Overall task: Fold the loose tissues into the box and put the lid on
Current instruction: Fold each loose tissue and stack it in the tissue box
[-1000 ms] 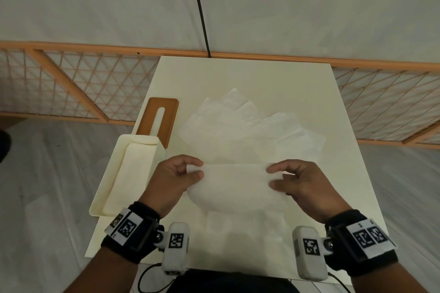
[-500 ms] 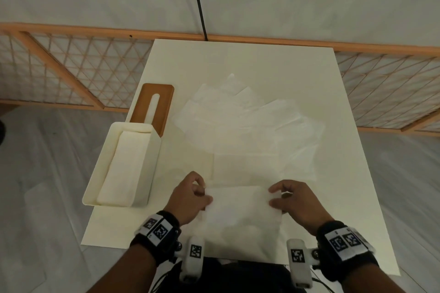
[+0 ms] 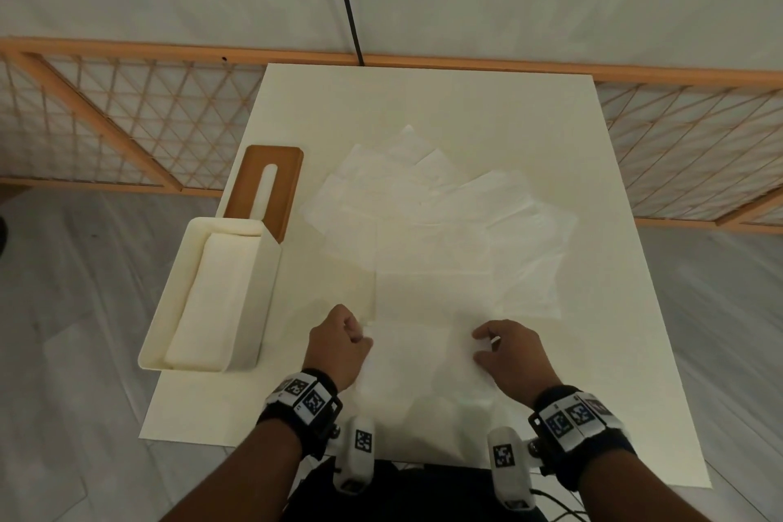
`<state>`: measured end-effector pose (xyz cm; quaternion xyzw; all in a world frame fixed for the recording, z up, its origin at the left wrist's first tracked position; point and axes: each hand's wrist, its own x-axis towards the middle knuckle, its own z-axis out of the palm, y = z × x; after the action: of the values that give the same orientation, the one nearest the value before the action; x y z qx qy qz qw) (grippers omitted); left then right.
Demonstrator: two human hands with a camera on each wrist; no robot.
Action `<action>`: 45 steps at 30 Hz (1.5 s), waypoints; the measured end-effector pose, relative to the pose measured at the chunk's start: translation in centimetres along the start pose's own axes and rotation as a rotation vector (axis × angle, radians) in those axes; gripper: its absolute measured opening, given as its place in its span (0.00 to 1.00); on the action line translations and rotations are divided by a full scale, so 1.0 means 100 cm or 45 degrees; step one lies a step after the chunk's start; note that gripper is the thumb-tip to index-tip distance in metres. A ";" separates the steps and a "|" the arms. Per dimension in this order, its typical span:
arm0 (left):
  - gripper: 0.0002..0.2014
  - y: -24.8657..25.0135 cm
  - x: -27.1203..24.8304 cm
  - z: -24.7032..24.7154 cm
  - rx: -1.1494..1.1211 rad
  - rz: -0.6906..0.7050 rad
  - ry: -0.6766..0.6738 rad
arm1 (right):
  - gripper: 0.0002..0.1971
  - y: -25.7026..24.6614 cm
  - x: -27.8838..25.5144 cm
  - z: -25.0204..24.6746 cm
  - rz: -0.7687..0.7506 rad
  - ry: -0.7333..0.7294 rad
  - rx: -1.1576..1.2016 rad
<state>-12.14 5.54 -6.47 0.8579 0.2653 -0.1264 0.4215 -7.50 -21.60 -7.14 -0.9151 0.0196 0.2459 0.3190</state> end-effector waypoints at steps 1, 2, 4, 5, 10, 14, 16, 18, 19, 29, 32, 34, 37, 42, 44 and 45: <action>0.14 -0.001 0.000 0.000 0.002 -0.002 0.003 | 0.13 0.001 0.001 0.001 -0.005 0.004 -0.013; 0.14 -0.001 0.001 0.001 0.002 -0.002 0.009 | 0.13 0.001 0.001 0.002 -0.009 0.006 -0.026; 0.14 -0.002 0.002 0.001 -0.006 0.005 0.031 | 0.13 0.002 0.000 0.003 -0.021 0.001 -0.056; 0.14 -0.001 0.002 0.001 -0.015 0.012 0.044 | 0.13 0.002 0.000 0.004 -0.029 0.005 -0.070; 0.14 -0.003 0.008 0.002 -0.016 0.018 0.074 | 0.11 0.001 0.002 0.005 -0.039 0.008 -0.081; 0.11 0.000 0.008 0.002 0.011 -0.007 0.029 | 0.12 0.000 0.002 0.005 -0.052 -0.021 -0.131; 0.10 0.007 0.013 0.002 0.018 0.002 0.045 | 0.12 0.000 0.002 0.005 -0.078 -0.010 -0.131; 0.12 0.020 0.025 0.003 0.041 0.013 0.064 | 0.13 0.000 0.002 0.004 -0.105 0.021 -0.100; 0.14 0.027 0.033 0.004 0.054 0.013 0.062 | 0.13 0.000 0.001 0.004 -0.116 0.034 -0.089; 0.39 0.077 0.087 0.024 0.235 -0.258 -0.061 | 0.12 0.000 -0.004 0.012 -0.237 -0.099 -0.245; 0.30 0.080 0.090 0.025 0.224 -0.272 -0.061 | 0.13 -0.002 -0.002 0.013 -0.213 -0.127 -0.282; 0.26 0.083 0.090 0.024 0.199 -0.269 -0.062 | 0.14 -0.002 -0.002 0.012 -0.200 -0.142 -0.289; 0.24 0.094 0.089 0.017 0.082 -0.223 -0.061 | 0.13 -0.002 -0.001 0.011 -0.201 -0.151 -0.301; 0.18 0.126 0.083 -0.006 -0.165 -0.115 -0.063 | 0.13 -0.002 0.000 0.012 -0.202 -0.147 -0.290; 0.16 0.137 0.074 -0.018 -0.324 -0.078 -0.107 | 0.12 -0.002 0.000 0.009 -0.214 -0.182 -0.284; 0.16 0.141 0.067 -0.026 -0.377 -0.041 -0.140 | 0.10 -0.003 0.000 0.006 -0.211 -0.203 -0.251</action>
<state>1.32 2.82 1.41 0.7737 0.2713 -0.1397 0.5551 -7.70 -21.06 -7.35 -0.9180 -0.1057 0.2915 0.2472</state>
